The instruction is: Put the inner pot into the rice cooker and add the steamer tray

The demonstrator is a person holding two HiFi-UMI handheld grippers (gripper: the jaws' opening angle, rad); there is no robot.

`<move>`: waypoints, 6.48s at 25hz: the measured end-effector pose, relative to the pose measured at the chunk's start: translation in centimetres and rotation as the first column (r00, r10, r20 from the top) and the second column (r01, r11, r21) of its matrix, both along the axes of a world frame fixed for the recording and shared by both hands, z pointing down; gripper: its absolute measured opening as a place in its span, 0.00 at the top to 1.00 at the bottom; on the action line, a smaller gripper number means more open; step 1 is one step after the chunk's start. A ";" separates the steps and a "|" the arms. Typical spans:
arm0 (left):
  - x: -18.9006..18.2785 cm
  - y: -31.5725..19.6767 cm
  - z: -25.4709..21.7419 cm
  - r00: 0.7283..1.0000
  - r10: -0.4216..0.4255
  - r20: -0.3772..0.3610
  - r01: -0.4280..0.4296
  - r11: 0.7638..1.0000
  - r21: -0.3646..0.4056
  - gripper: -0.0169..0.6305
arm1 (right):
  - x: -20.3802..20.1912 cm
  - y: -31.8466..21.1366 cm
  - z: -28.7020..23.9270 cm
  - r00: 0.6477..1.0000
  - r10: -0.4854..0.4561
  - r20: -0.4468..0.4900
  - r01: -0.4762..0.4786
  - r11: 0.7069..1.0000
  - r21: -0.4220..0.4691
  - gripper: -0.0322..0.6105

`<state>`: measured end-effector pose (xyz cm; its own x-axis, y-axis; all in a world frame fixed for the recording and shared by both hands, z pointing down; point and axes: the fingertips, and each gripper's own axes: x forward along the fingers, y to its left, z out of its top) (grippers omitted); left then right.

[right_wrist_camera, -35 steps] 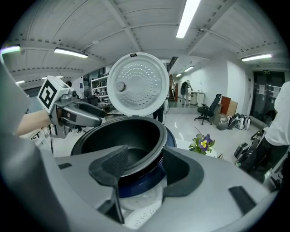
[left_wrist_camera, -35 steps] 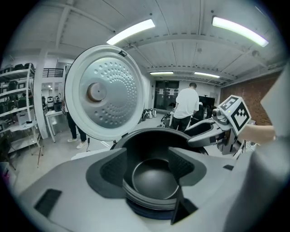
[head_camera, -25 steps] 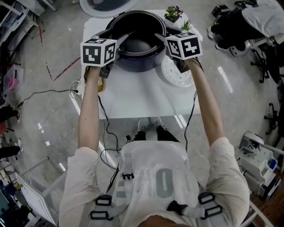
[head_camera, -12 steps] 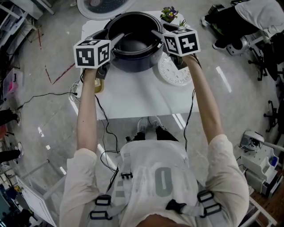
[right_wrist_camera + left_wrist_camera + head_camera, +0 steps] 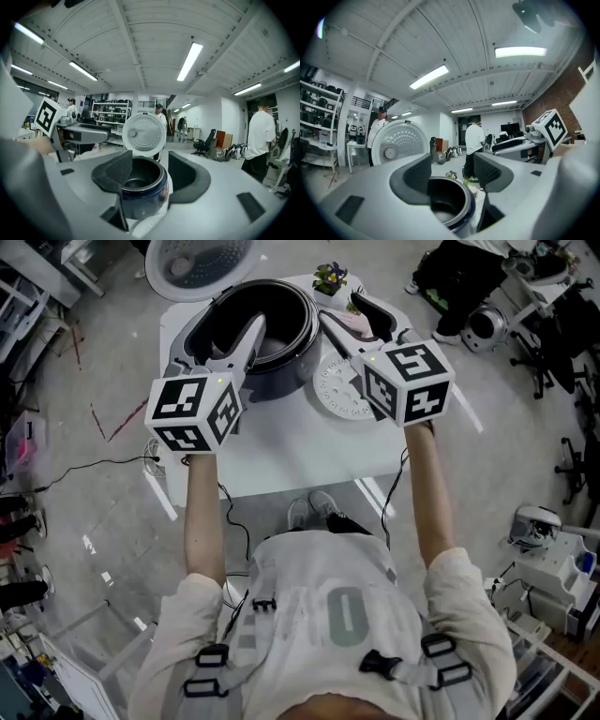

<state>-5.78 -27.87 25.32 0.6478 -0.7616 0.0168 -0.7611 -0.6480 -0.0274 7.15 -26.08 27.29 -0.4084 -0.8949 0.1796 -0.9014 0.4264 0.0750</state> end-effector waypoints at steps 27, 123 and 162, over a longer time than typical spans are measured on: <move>8.0 11.7 3.8 0.997 0.022 -0.080 -0.017 0.998 0.066 0.89 | 10.2 16.1 3.1 0.937 0.294 0.189 -0.312 0.947 0.073 0.80; -4.6 -2.3 9.7 0.971 -0.206 -0.121 0.162 0.940 -0.302 0.55 | -4.6 -2.5 8.2 0.931 -0.133 0.341 0.230 0.937 -0.262 0.61; -5.7 -3.7 12.4 0.966 -0.257 0.038 0.253 0.898 -0.360 0.55 | -2.5 -3.6 10.4 0.996 0.014 0.086 0.010 0.962 -0.273 0.53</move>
<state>-11.44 -31.56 37.73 0.4336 -0.8444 0.3146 -0.9008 -0.3961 0.1782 4.70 -29.66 37.64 -0.4313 -0.8176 0.3814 -0.9003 0.4178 -0.1224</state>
